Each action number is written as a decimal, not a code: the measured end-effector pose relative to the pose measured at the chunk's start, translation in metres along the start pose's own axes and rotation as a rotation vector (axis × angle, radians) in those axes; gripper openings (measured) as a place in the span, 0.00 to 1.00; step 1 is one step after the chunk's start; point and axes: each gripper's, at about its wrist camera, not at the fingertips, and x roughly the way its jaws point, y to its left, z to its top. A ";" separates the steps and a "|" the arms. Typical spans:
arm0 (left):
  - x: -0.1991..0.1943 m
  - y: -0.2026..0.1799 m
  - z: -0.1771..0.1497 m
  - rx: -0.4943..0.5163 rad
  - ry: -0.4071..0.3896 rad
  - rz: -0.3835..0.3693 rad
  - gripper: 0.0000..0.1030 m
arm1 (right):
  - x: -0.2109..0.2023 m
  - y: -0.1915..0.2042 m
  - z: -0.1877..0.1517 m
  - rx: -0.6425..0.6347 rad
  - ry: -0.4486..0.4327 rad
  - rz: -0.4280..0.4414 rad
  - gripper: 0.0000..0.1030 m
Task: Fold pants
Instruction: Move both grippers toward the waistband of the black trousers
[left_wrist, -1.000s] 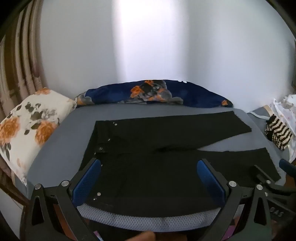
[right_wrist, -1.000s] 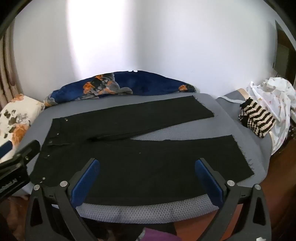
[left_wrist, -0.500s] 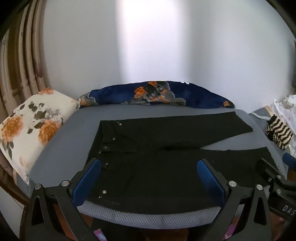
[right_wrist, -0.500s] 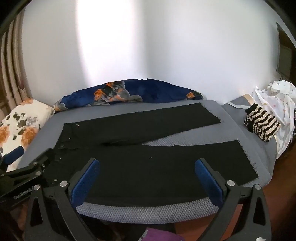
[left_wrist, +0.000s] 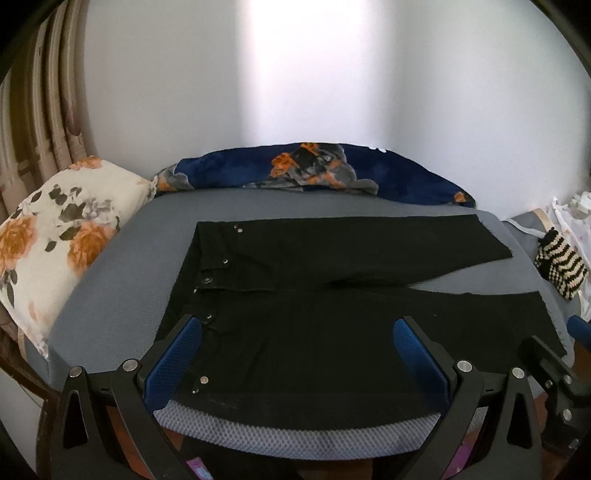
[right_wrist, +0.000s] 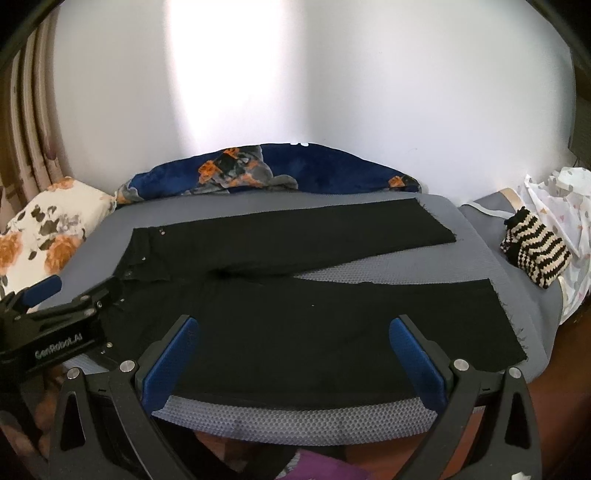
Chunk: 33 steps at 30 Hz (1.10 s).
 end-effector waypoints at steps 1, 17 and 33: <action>0.003 0.000 0.001 0.000 0.007 0.004 1.00 | 0.002 -0.001 0.000 0.002 0.001 0.000 1.00; 0.034 0.005 -0.002 0.028 0.062 0.020 1.00 | 0.025 0.006 -0.004 0.025 0.031 0.046 1.00; 0.045 0.026 0.000 -0.012 0.093 0.045 1.00 | 0.030 0.016 -0.007 0.019 0.044 0.068 1.00</action>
